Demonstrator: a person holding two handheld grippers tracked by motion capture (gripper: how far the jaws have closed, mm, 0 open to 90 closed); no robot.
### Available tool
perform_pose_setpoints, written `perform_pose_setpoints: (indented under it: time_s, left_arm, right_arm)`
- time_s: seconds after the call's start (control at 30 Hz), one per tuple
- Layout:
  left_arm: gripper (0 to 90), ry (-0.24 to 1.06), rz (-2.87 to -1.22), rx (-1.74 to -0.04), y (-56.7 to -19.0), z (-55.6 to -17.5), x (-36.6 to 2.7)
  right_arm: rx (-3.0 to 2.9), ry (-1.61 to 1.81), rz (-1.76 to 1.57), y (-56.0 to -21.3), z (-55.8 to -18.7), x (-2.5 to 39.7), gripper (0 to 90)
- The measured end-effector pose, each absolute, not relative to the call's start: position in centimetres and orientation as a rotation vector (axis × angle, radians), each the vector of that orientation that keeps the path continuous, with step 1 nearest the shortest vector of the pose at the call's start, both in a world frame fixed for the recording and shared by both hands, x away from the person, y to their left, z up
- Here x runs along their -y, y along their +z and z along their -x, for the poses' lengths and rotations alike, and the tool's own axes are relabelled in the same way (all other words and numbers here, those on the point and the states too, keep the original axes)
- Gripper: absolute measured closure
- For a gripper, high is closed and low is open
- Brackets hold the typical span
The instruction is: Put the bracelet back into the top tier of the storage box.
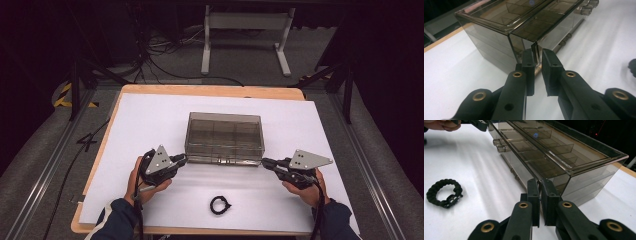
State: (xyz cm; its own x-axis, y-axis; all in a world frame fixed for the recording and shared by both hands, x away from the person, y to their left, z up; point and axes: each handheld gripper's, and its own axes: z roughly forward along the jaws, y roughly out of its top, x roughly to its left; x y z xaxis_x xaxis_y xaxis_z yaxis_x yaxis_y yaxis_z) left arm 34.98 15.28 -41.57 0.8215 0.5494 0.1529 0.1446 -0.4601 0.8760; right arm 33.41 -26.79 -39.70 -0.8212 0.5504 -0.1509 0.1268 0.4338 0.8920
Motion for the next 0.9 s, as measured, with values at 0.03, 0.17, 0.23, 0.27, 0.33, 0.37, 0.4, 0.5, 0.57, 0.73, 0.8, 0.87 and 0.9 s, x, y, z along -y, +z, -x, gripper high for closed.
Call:
perform_pose_setpoints:
  time_s: [0.03,0.17,0.23,0.27,0.33,0.37,0.4,0.5,0.57,0.73,0.8,0.87,0.9]
  left_arm:
    - [80.7,0.525,-2.024,-0.514,-41.6,-34.8,-15.3]
    - [81.1,0.524,-2.033,-0.501,-41.5,-34.5,-15.4]
    - [81.1,0.518,-2.037,-0.495,-41.5,-34.4,-15.4]
    - [81.3,0.518,-2.042,-0.491,-41.5,-34.3,-15.4]
    - [81.4,0.514,-2.045,-0.484,-41.5,-34.2,-15.4]
    - [81.3,0.513,-2.046,-0.484,-41.4,-34.2,-15.4]
    - [81.3,0.514,-2.051,-0.481,-41.4,-34.1,-15.5]
    - [81.3,0.513,-2.053,-0.476,-41.4,-33.9,-15.6]
    - [81.1,0.501,-2.047,-0.480,-41.5,-33.7,-15.7]
    - [81.4,0.499,-2.052,-0.469,-41.5,-33.5,-15.7]
    - [81.3,0.501,-2.052,-0.473,-41.5,-33.4,-15.7]
    - [81.3,0.502,-2.055,-0.469,-41.5,-33.3,-15.7]
    - [81.4,0.497,-2.057,-0.466,-41.4,-33.2,-15.7]
  right_arm:
    - [-2.268,1.355,-0.571,-39.7,-33.3,26.8,86.6]
    - [-2.272,1.355,-0.568,-39.6,-33.2,26.7,86.5]
    - [-2.278,1.354,-0.567,-39.6,-33.1,26.7,86.6]
    - [-2.281,1.345,-0.564,-39.6,-33.0,26.7,86.6]
    - [-2.283,1.350,-0.562,-39.7,-32.8,26.8,86.6]
    - [-2.281,1.348,-0.564,-39.7,-32.7,26.8,86.6]
    - [-2.283,1.345,-0.562,-39.7,-32.6,26.8,86.6]
    - [-2.289,1.341,-0.558,-39.6,-32.4,26.7,86.6]
    - [-2.294,1.351,-0.549,-39.6,-32.3,26.7,86.7]
    - [-2.295,1.335,-0.543,-39.6,-31.9,26.6,86.7]
    - [-2.294,1.336,-0.539,-39.6,-31.9,26.6,86.8]
    - [-2.298,1.334,-0.537,-39.6,-31.8,26.6,86.8]
    - [-2.303,1.329,-0.537,-39.6,-31.7,26.6,86.8]
